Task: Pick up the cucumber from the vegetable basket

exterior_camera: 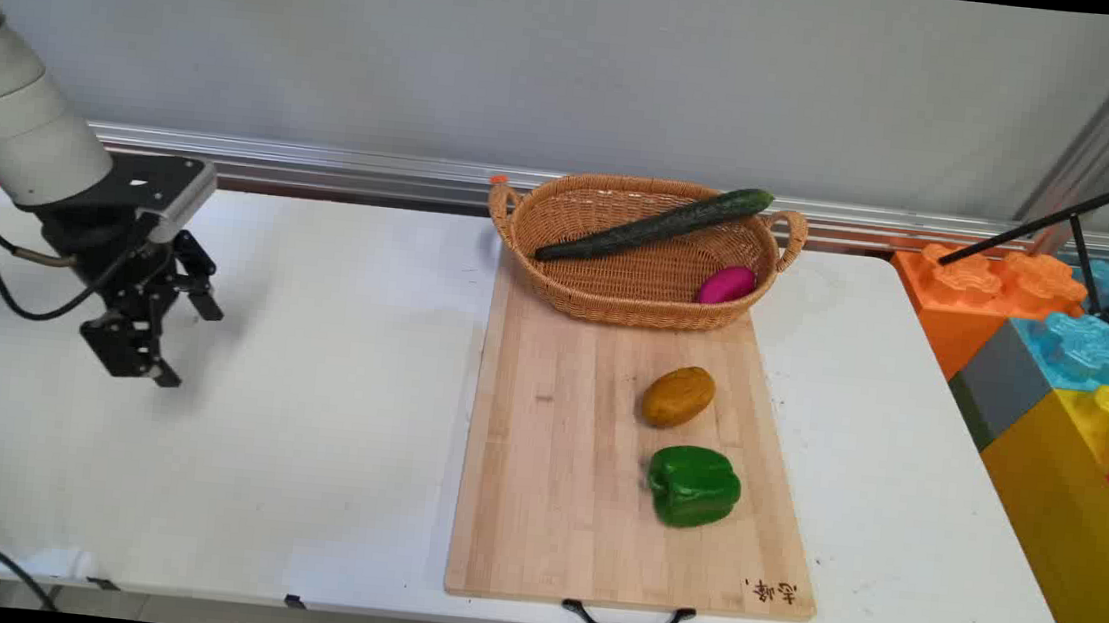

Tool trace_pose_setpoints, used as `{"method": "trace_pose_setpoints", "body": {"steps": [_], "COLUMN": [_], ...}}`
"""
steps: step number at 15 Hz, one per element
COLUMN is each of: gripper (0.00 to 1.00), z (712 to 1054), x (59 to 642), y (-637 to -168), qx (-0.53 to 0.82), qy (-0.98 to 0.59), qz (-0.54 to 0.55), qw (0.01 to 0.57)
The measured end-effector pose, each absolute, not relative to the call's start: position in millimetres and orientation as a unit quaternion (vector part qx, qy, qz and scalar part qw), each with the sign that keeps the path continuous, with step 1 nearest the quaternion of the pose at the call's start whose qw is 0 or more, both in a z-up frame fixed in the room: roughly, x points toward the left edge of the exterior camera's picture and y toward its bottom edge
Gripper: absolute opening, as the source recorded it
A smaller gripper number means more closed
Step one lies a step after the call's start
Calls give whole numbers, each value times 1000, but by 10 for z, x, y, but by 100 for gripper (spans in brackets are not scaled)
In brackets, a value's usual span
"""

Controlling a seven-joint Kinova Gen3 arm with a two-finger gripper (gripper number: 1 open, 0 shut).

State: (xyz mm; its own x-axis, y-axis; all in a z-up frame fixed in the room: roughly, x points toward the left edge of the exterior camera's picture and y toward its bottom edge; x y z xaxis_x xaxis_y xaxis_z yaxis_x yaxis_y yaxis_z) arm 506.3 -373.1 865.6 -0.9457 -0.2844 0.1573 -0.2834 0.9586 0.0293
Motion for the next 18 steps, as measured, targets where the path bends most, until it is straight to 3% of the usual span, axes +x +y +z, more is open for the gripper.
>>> {"method": "trace_pose_setpoints", "body": {"steps": [4, 10, 14, 18], "gripper": [100, 100, 100, 100], "z": [8703, 9045, 9270, 9233], "x": [4862, 4139, 3484, 2940], "y": [-3836, -4293, -4728, -5163], "qx": [158, 174, 169, 169], "qy": [-979, -960, -952, -942], "qz": [22, 94, 150, 197], "qw": [127, 200, 208, 211]}}
